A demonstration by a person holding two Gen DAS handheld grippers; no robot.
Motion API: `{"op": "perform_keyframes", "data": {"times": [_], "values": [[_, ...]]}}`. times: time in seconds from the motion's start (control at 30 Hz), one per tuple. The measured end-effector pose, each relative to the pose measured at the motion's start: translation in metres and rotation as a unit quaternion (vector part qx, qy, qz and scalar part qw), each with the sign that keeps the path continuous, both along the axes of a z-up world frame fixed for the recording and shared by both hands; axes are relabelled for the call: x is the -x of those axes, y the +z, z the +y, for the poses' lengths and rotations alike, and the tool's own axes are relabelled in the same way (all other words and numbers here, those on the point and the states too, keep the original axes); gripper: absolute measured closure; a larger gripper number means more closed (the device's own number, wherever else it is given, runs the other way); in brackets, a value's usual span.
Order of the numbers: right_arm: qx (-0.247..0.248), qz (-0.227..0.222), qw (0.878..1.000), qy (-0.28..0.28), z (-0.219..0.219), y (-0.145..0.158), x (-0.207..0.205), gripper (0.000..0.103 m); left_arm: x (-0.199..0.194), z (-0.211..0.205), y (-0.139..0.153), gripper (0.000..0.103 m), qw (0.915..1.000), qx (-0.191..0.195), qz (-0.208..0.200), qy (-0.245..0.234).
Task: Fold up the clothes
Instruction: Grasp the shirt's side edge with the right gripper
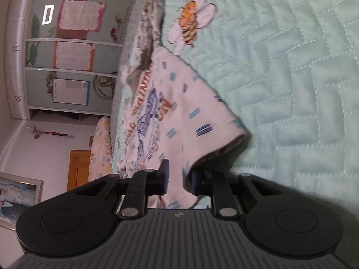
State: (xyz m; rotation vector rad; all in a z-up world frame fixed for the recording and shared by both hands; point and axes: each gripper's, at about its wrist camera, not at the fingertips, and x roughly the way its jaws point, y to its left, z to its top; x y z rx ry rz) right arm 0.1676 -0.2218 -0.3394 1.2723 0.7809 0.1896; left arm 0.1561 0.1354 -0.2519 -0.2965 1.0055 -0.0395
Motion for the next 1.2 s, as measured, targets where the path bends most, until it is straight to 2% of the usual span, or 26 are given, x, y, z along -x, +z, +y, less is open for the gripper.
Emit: {"op": "perform_keyframes", "data": {"times": [0.03,0.07,0.13,0.23,0.3,0.43,0.47,0.63,0.7,0.73,0.8,0.9,1.0,1.03,1.13,1.2], "values": [[0.006,-0.006,1.000,-0.003,-0.001,0.003,0.005,0.092,-0.002,0.000,0.003,0.015,0.9999,-0.013,-0.007,0.000],[0.016,-0.007,1.000,-0.007,-0.003,0.005,0.010,0.092,-0.004,0.001,0.007,0.015,0.9995,-0.027,-0.014,0.000],[0.035,-0.001,0.999,-0.020,-0.010,0.001,0.016,0.090,-0.012,-0.002,0.016,0.015,0.9972,-0.068,-0.032,-0.001],[0.045,-0.001,0.999,-0.022,-0.020,-0.008,0.022,0.089,-0.031,-0.011,0.023,0.015,0.9889,-0.136,-0.058,-0.010],[0.040,-0.016,0.999,-0.015,-0.022,-0.014,0.027,0.089,-0.048,-0.012,0.019,0.016,0.9851,-0.160,-0.060,-0.021],[0.017,-0.055,0.998,-0.012,-0.030,-0.026,0.037,0.090,-0.079,-0.004,0.005,0.031,0.9908,-0.120,-0.046,-0.041],[0.010,-0.065,0.998,-0.012,-0.031,-0.029,0.038,0.091,-0.086,-0.002,0.002,0.031,0.9923,-0.107,-0.043,-0.046],[0.021,-0.097,0.995,0.004,-0.033,-0.029,0.038,0.090,-0.099,-0.009,-0.011,0.034,0.9899,-0.137,-0.014,-0.033],[0.028,-0.107,0.994,0.011,-0.033,-0.028,0.038,0.090,-0.086,-0.004,-0.005,0.029,0.9930,-0.111,-0.030,-0.028],[0.029,-0.111,0.993,0.012,-0.033,-0.028,0.038,0.090,-0.084,-0.002,-0.004,0.023,0.9928,-0.112,-0.036,-0.025],[0.030,-0.118,0.993,0.012,-0.034,-0.027,0.039,0.090,-0.081,0.004,-0.002,0.020,0.9922,-0.113,-0.049,-0.019],[0.032,-0.129,0.991,0.013,-0.034,-0.027,0.041,0.090,-0.100,0.015,0.002,0.018,0.9919,-0.115,-0.053,-0.008],[0.029,-0.136,0.990,0.013,-0.036,-0.028,0.041,0.089,-0.127,0.018,0.000,0.016,0.9923,-0.113,-0.045,-0.022],[0.028,-0.138,0.990,0.013,-0.036,-0.028,0.040,0.088,-0.135,0.016,-0.001,0.016,0.9914,-0.120,-0.040,-0.033],[0.024,-0.145,0.989,0.013,-0.037,-0.029,0.040,0.086,-0.138,0.009,0.000,0.016,0.9834,-0.171,-0.043,-0.040],[0.022,-0.150,0.988,0.013,-0.038,-0.030,0.040,0.084,-0.129,0.011,0.002,0.011,0.9835,-0.166,-0.056,-0.047]]}}
